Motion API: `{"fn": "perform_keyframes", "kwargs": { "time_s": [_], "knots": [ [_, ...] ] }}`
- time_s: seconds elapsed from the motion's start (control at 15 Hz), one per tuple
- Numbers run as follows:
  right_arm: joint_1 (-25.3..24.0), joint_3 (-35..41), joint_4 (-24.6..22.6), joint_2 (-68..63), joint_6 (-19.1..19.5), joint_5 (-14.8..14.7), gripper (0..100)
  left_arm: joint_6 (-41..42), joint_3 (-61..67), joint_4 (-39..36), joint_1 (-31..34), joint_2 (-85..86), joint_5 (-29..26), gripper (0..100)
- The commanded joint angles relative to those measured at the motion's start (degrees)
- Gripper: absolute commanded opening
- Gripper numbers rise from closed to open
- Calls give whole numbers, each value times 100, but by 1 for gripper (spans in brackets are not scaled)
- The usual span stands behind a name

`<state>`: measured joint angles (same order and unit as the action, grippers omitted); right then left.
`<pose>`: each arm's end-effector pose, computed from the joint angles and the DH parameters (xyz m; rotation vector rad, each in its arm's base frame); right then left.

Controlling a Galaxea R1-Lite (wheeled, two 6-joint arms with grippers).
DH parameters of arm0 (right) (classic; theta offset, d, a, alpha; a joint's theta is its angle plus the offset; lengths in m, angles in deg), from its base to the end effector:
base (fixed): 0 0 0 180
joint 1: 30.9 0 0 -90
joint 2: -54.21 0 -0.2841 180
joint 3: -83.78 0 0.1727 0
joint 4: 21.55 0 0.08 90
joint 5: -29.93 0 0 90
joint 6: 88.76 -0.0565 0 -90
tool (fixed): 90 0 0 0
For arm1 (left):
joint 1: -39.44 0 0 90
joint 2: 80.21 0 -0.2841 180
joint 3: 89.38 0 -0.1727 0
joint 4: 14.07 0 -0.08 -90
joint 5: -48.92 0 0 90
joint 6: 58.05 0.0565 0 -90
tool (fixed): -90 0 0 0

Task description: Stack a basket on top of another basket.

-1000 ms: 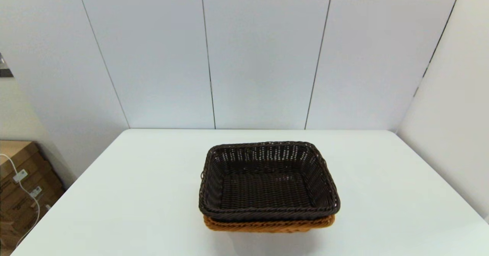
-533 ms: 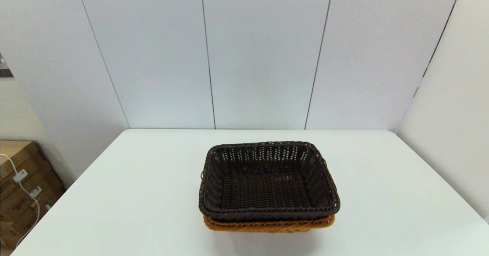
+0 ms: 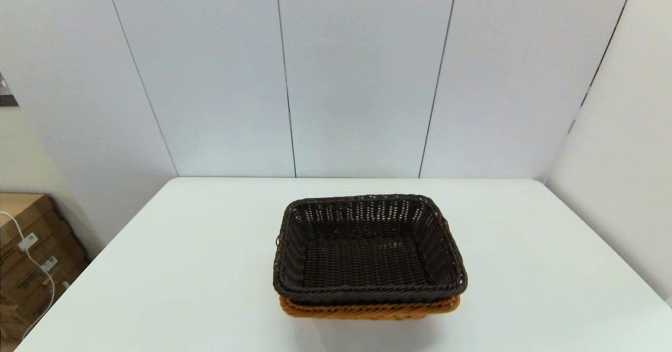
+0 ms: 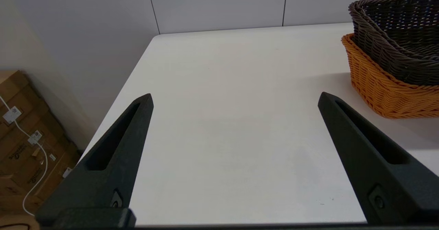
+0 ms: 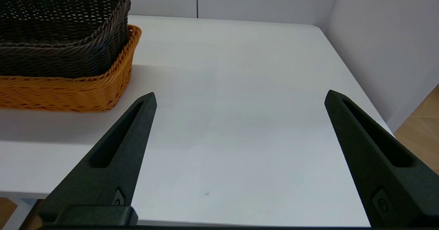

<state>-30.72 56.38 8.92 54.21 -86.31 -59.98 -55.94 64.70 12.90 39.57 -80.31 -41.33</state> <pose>0.0055 0.0001 0.0722 -0.0426 0.0536 -0.0004 0.0078 -0.0002 0.0730 0.0368 0.0200 -0.0025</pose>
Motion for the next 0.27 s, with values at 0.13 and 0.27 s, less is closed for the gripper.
{"fn": "perform_keyframes", "kwargs": {
  "time_s": [0.13,0.27],
  "knots": [
    [-1,7,2,-9,1,-10,100,-105,0,1,-5,1,-2,100],
    [-1,-2,2,-9,10,-10,100,-132,9,-17,4,1,-2,100]
  ]
}}
